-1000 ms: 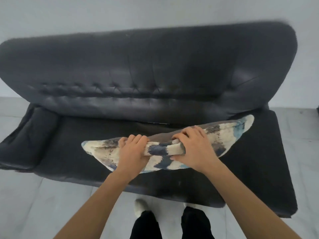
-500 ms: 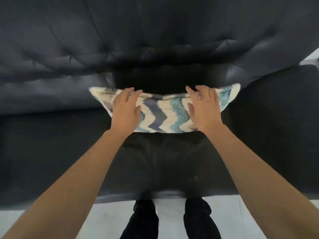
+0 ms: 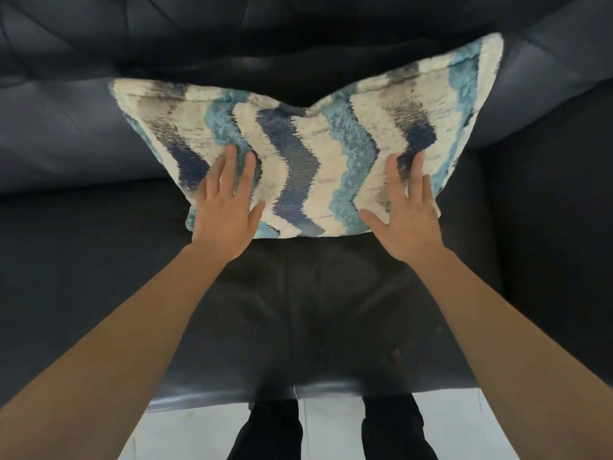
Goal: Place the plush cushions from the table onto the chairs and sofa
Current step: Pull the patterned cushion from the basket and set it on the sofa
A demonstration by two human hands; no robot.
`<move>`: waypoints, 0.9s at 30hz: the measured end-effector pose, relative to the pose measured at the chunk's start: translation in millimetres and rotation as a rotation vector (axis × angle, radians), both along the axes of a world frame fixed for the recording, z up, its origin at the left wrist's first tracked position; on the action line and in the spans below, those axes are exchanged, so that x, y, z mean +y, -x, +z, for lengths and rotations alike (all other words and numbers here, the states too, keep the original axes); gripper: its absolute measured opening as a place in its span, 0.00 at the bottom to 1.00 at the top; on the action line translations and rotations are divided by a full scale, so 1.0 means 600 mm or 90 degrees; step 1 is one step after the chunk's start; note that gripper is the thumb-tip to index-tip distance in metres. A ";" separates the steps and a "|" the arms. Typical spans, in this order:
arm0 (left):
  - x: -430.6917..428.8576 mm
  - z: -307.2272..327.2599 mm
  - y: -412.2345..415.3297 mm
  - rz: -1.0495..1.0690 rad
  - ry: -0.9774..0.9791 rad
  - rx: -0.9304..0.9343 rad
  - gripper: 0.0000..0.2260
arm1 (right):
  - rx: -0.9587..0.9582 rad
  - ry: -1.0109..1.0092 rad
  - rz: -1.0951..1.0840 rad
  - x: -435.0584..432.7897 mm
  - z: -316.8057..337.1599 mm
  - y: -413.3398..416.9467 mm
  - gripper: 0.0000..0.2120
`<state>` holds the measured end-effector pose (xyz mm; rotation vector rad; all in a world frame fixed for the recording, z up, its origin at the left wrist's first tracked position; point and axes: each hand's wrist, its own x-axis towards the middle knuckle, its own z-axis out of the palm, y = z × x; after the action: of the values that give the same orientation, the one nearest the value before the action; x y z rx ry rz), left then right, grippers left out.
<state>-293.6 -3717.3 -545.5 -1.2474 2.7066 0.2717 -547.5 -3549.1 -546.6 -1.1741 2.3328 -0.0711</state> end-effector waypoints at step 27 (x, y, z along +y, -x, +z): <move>0.028 -0.050 0.178 -0.274 0.229 0.171 0.34 | 0.333 0.218 0.061 -0.040 -0.090 0.137 0.34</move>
<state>-400.2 -3700.7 -575.4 -0.6932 3.2729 -0.1155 -629.9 -3572.9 -600.9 -1.6282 2.7867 -0.1496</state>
